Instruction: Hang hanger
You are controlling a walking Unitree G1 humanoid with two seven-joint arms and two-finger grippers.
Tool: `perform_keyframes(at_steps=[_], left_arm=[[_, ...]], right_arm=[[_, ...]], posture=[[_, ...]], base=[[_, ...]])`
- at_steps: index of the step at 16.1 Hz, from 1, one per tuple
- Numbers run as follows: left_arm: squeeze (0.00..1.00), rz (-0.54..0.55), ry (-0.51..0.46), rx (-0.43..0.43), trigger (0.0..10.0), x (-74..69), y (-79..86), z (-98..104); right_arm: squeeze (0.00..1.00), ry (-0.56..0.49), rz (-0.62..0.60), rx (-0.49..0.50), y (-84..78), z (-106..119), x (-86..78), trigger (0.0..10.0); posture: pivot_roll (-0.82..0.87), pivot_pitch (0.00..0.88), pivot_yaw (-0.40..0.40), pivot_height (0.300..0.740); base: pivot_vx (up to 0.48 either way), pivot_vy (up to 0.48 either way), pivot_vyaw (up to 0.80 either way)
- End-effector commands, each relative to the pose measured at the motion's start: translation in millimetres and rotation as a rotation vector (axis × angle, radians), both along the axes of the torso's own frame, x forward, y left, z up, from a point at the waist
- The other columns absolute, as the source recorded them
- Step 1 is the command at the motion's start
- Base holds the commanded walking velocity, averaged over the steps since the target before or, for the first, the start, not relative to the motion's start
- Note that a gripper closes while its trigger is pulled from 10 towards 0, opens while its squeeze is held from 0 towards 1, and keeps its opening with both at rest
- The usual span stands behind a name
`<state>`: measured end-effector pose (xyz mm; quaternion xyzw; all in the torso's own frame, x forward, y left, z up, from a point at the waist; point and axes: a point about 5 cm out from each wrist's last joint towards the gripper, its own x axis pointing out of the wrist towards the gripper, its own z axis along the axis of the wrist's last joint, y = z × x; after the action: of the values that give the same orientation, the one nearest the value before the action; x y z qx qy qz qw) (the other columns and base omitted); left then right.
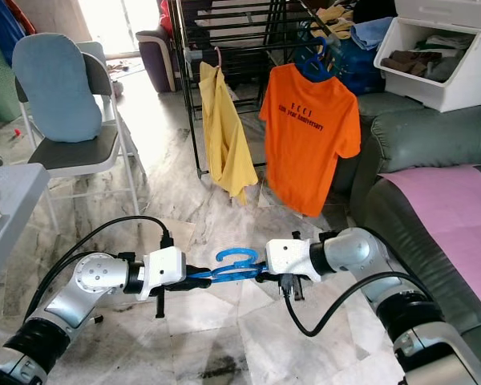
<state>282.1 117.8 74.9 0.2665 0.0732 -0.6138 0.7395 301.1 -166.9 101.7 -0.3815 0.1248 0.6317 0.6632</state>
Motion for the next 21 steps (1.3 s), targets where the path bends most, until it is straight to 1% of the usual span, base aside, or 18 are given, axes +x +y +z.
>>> perform_keyframes(at_steps=[1,3,8,9,10,11,12,15,16,18,19,20,21], left_arm=[[0.00,-0.006,-0.056,-0.021,10.0,6.4,-3.4,10],[0.00,-0.003,-0.062,-0.015,10.0,7.6,-3.4,9],[0.00,-0.001,-0.076,-0.003,10.0,10.3,-2.7,7],[0.00,0.016,-0.075,-0.006,10.0,10.9,-2.5,6],[0.36,0.034,-0.047,-0.020,10.0,11.0,-2.0,5],[0.96,0.039,-0.045,-0.023,10.0,11.0,-2.1,4],[1.00,0.042,-0.043,-0.024,10.0,10.9,-1.9,4],[1.00,0.020,-0.053,-0.020,10.0,8.3,-2.7,2],[1.00,0.006,-0.049,-0.014,10.0,5.3,-2.6,-1],[1.00,0.000,-0.067,-0.003,10.0,0.8,-1.2,-5],[1.00,0.035,-0.088,-0.021,10.0,1.9,0.2,-4],[1.00,0.084,-0.097,-0.050,10.0,3.6,3.0,-3],[1.00,0.104,-0.079,-0.069,10.0,2.5,5.0,-3]], right_arm=[[0.00,0.006,0.024,0.008,3.8,2,-1.5,0.0],[0.00,0.019,0.003,0.037,4.6,2,-1.5,0.0],[0.00,0.020,-0.014,0.041,3.8,-1,-3.8,0.0],[0.00,0.014,-0.026,0.041,3.3,-2,-3.7,0.0],[0.00,0.012,-0.031,0.044,3.4,-2,-3.7,0.0],[0.00,0.009,-0.034,0.046,3.4,-2,-3.6,0.0],[0.00,0.004,-0.042,0.048,3.4,-2,-3.0,0.0],[0.00,-0.028,-0.069,0.023,2.0,-3,0.3,0.0],[0.00,-0.037,-0.091,0.019,1.5,-4,2.4,0.0],[0.00,-0.062,-0.172,0.006,-0.5,-7,7.5,0.0],[0.00,-0.062,-0.225,0.019,-1.4,-9,9.4,0.0],[0.00,-0.056,-0.326,0.063,-1.0,-10,12.0,0.0],[0.00,-0.044,-0.363,0.086,0.3,-13,10.2,0.0]], posture=[[-0.12,0.000,0.041,0.740],[-0.12,0.000,0.039,0.740],[-0.13,0.000,0.038,0.740],[-0.13,0.000,0.035,0.740],[-0.13,0.000,0.035,0.740],[-0.13,0.000,0.034,0.740],[-0.13,0.000,0.032,0.740],[-0.13,0.000,0.031,0.740],[-0.13,0.000,0.030,0.740],[-0.13,0.000,0.030,0.740],[-0.13,0.000,0.029,0.740],[-0.13,0.000,0.028,0.740],[-0.13,0.000,0.028,0.740]], base=[[0.000,0.000,0.00],[0.000,0.000,0.00],[0.000,0.000,0.00],[0.000,0.000,0.00],[0.000,0.000,0.00],[0.000,0.000,0.00],[0.000,0.000,0.00],[0.000,0.000,0.00],[0.000,0.000,0.00],[0.000,0.000,0.00],[0.000,0.000,0.00],[0.000,0.000,0.00],[0.000,0.000,0.00]])
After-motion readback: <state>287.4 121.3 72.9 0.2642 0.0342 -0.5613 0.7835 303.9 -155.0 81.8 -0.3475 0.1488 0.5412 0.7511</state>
